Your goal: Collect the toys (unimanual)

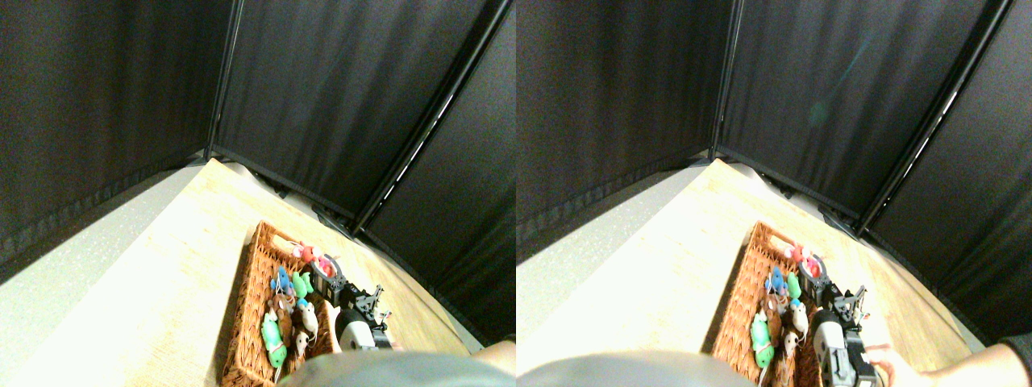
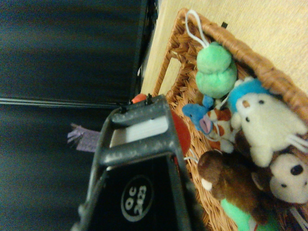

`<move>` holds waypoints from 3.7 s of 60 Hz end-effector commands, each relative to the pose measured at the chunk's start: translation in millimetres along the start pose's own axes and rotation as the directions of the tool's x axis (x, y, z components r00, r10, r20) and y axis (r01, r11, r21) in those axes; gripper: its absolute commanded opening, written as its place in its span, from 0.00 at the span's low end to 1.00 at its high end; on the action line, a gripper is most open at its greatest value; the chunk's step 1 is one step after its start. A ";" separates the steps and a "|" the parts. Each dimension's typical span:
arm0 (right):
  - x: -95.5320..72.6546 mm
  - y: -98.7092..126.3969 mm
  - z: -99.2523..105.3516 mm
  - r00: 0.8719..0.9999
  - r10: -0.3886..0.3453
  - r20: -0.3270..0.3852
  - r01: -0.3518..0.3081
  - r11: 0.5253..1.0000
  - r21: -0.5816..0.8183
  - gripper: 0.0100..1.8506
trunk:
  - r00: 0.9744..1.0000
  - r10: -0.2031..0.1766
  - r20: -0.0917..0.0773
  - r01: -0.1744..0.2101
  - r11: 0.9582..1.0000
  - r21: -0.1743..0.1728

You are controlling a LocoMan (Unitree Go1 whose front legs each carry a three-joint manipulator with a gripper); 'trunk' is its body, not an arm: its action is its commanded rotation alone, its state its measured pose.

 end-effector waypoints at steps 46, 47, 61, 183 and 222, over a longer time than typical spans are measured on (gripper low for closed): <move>-9.4 -28.7 57.8 0.996 -0.012 0.090 0.008 0.999 0.052 0.55 | 0.999 -0.039 -0.037 0.043 0.995 0.088; -11.7 -30.0 63.6 0.993 -0.008 0.115 0.002 0.999 0.049 0.54 | 0.998 -0.045 -0.039 0.049 0.994 0.094; -42.9 -41.4 122.2 0.961 0.022 0.277 -0.021 1.000 -0.008 0.47 | 0.992 -0.105 -0.065 0.113 0.984 0.137; -60.9 -188.2 40.5 0.870 -0.304 0.387 0.084 0.866 0.492 0.50 | 0.986 -0.105 -0.131 0.127 0.977 0.171; -48.5 -165.4 59.8 0.808 -0.264 0.528 0.087 0.938 0.336 0.03 | 0.983 -0.122 -0.137 0.146 0.973 0.177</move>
